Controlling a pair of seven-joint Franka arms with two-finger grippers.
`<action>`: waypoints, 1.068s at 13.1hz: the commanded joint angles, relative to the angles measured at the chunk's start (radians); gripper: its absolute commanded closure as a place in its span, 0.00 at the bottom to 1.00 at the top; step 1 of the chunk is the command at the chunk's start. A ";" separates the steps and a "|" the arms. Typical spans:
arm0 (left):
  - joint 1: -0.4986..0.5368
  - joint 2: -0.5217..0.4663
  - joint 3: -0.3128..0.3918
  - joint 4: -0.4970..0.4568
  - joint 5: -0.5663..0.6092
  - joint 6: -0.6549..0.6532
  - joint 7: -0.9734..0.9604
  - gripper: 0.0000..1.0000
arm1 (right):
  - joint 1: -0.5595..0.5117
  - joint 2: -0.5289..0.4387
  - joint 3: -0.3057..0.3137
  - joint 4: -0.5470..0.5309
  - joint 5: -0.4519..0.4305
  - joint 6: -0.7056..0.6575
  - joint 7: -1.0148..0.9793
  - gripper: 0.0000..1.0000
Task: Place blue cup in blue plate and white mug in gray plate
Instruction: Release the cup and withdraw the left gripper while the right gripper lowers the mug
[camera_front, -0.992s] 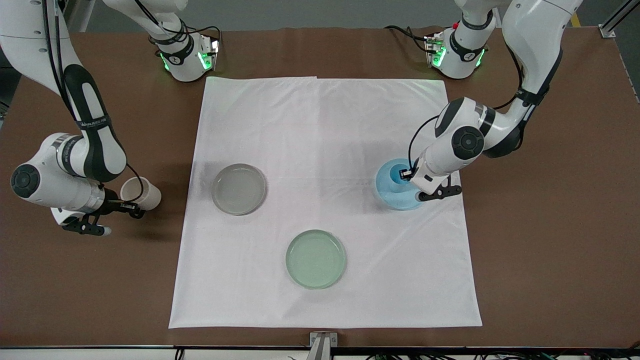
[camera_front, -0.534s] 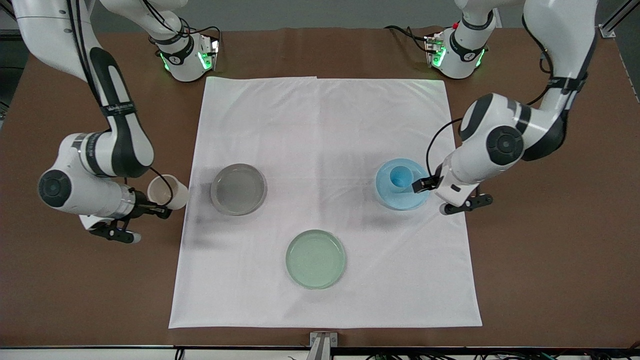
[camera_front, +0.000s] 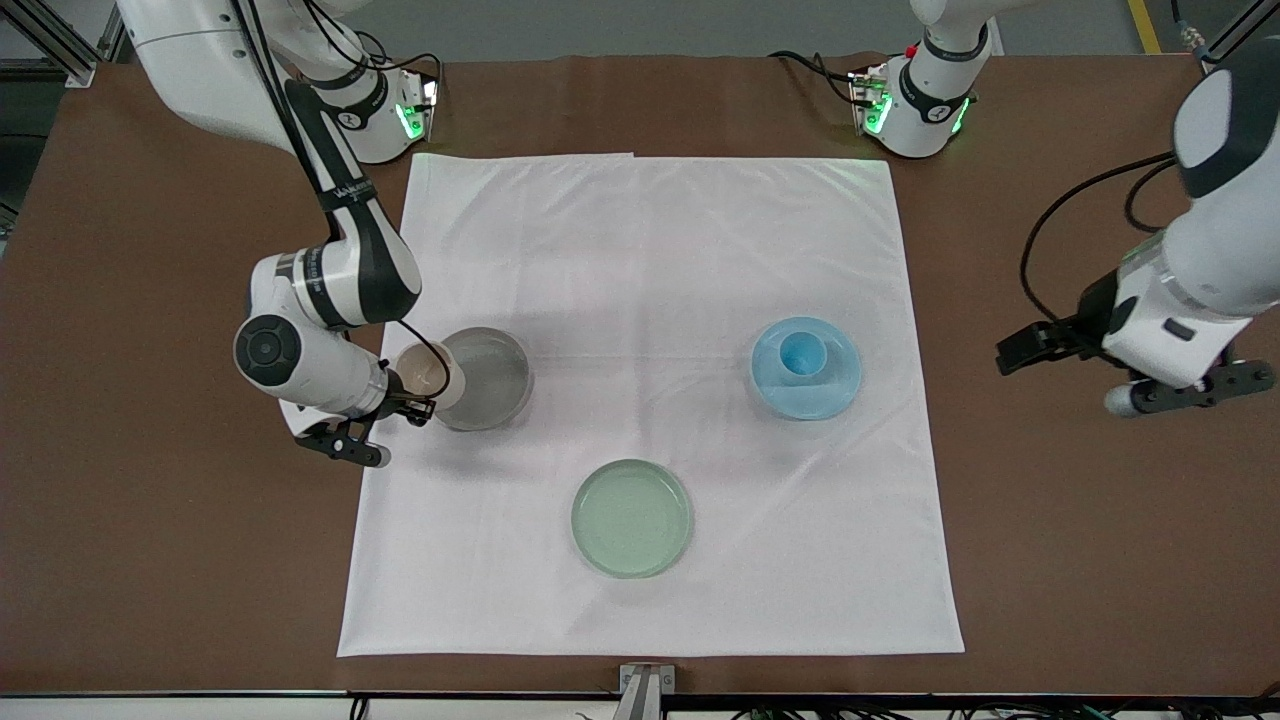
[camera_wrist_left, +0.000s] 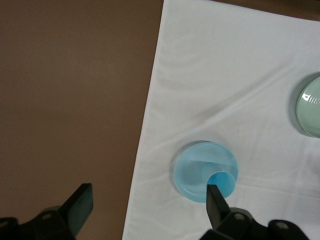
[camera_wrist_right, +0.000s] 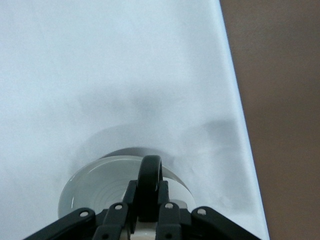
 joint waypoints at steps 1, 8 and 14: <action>0.039 -0.061 -0.004 -0.001 0.010 -0.103 0.066 0.00 | 0.048 -0.013 -0.007 -0.059 0.012 0.063 0.010 1.00; -0.243 -0.253 0.335 -0.056 -0.008 -0.251 0.198 0.00 | 0.114 0.005 -0.008 -0.062 0.012 0.054 0.037 0.95; -0.330 -0.339 0.454 -0.160 -0.081 -0.234 0.215 0.00 | 0.065 0.002 -0.016 0.021 0.000 0.012 -0.038 0.00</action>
